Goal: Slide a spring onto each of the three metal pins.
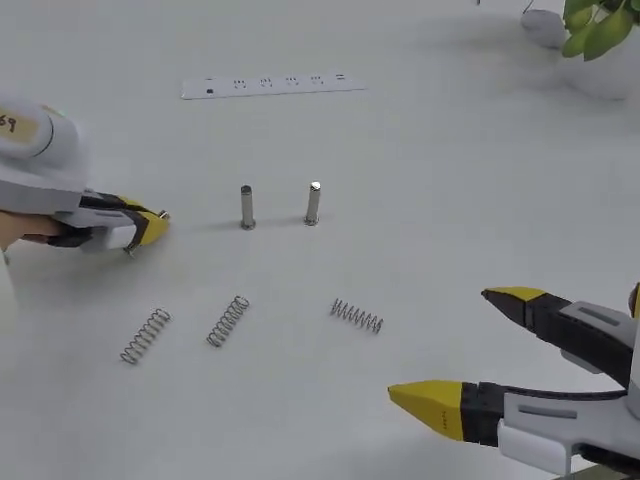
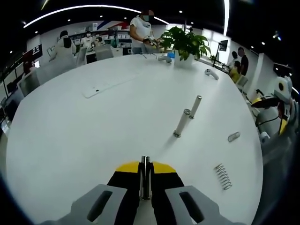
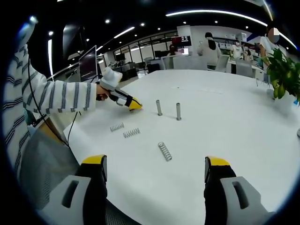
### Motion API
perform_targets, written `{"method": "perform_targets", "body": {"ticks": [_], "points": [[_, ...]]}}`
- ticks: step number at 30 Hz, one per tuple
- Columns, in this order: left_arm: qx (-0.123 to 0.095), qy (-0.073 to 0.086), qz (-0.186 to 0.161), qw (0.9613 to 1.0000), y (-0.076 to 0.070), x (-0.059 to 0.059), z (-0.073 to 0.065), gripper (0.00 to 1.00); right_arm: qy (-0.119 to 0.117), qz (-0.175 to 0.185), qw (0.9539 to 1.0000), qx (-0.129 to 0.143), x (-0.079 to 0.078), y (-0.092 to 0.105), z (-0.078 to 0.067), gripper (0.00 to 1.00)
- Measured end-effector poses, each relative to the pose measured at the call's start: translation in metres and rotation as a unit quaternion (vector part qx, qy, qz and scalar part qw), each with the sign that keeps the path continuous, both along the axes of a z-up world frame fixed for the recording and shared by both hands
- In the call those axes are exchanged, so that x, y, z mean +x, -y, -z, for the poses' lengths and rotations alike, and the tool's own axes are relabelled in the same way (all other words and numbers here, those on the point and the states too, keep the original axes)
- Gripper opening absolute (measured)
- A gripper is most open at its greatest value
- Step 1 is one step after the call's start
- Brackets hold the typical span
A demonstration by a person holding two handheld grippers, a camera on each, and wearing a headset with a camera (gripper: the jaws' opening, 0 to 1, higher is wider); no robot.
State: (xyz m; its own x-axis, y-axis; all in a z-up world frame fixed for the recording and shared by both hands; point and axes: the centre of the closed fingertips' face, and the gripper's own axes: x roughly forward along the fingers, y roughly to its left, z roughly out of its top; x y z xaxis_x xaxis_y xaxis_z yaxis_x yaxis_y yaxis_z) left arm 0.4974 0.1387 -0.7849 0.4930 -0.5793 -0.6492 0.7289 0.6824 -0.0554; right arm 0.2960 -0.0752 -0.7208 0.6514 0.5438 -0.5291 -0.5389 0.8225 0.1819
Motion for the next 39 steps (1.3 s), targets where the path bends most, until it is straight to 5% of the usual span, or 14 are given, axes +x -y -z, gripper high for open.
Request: {"method": "perform_targets", "body": {"ticks": [16,22,39], "points": [[0.000,0.029,0.002,0.9996,-0.005,-0.003,-0.024,0.00,0.026,-0.007,0.9996,0.004,0.003,-0.005,-0.011,0.84],[0.018,0.048,0.034,0.9981,0.004,-0.004,-0.028,0.00,0.029,-0.006,0.9995,0.006,0.002,-0.004,-0.013,0.84],[-0.008,0.045,0.029,0.9985,0.025,0.002,-0.038,0.00,0.032,-0.005,0.9994,0.009,0.003,-0.002,-0.015,0.84]]}}
